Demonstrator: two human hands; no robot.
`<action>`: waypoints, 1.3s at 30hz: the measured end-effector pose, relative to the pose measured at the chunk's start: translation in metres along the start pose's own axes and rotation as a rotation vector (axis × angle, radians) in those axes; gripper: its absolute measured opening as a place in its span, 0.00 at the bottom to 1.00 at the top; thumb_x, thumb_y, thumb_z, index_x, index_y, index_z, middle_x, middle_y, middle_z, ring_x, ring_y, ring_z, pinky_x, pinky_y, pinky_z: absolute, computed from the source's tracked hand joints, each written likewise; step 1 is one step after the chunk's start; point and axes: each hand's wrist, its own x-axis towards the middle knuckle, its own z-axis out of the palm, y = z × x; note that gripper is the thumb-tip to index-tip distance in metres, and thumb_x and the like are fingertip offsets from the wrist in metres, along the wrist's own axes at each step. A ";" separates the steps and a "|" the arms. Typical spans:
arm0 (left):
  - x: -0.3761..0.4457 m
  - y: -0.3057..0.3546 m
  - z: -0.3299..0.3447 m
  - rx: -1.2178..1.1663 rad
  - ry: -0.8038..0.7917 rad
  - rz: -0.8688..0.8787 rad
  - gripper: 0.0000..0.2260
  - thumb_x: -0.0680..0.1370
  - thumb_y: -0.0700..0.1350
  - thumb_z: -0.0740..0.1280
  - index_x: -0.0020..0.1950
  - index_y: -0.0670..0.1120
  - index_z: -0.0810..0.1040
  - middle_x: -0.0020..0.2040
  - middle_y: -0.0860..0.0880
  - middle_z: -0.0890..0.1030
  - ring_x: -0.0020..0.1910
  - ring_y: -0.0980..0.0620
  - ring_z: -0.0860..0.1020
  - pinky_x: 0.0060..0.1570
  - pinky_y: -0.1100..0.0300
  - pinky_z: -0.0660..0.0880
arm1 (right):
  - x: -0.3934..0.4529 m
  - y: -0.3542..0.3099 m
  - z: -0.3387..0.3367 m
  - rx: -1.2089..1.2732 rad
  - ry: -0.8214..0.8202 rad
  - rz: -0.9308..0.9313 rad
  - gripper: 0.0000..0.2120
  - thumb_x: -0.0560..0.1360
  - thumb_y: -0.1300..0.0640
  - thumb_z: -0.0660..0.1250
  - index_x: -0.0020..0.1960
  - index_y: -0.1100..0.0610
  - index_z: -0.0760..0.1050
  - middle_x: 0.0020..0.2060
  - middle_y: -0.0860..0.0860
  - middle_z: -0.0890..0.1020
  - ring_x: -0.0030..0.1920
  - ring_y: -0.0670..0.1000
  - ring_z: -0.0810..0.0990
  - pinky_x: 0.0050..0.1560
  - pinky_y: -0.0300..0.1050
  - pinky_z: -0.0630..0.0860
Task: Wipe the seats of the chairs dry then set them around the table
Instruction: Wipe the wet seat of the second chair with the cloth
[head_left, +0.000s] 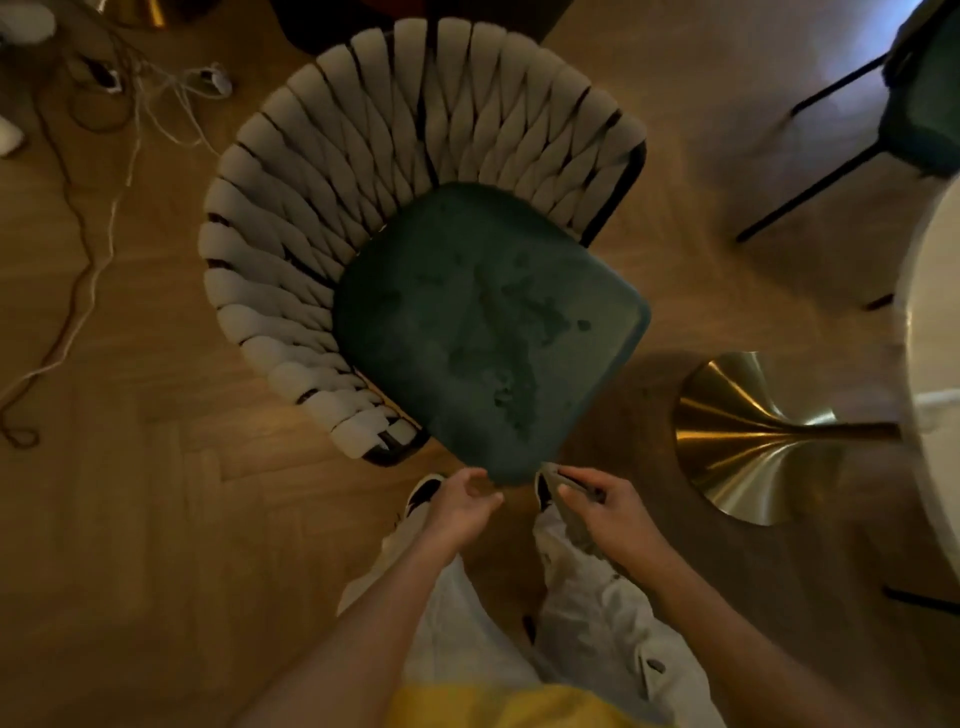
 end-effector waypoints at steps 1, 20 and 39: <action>0.011 -0.001 0.009 -0.035 0.039 -0.005 0.23 0.77 0.46 0.70 0.71 0.50 0.69 0.61 0.48 0.75 0.58 0.50 0.76 0.59 0.53 0.76 | 0.014 0.008 -0.002 -0.086 -0.011 -0.049 0.14 0.78 0.57 0.66 0.62 0.51 0.77 0.54 0.48 0.79 0.53 0.48 0.79 0.52 0.37 0.77; 0.153 -0.085 0.094 -0.259 0.653 0.173 0.40 0.76 0.40 0.71 0.79 0.58 0.50 0.56 0.45 0.80 0.48 0.56 0.80 0.55 0.52 0.78 | 0.192 0.117 0.046 -0.929 0.171 -0.928 0.15 0.69 0.58 0.66 0.56 0.52 0.80 0.44 0.53 0.77 0.41 0.57 0.75 0.39 0.49 0.74; 0.152 -0.089 0.092 -0.292 0.619 0.239 0.39 0.77 0.42 0.70 0.75 0.64 0.48 0.54 0.52 0.78 0.52 0.57 0.77 0.57 0.49 0.78 | 0.328 0.029 -0.130 -0.577 0.717 -0.382 0.15 0.80 0.58 0.57 0.64 0.54 0.75 0.61 0.56 0.73 0.60 0.55 0.72 0.63 0.44 0.68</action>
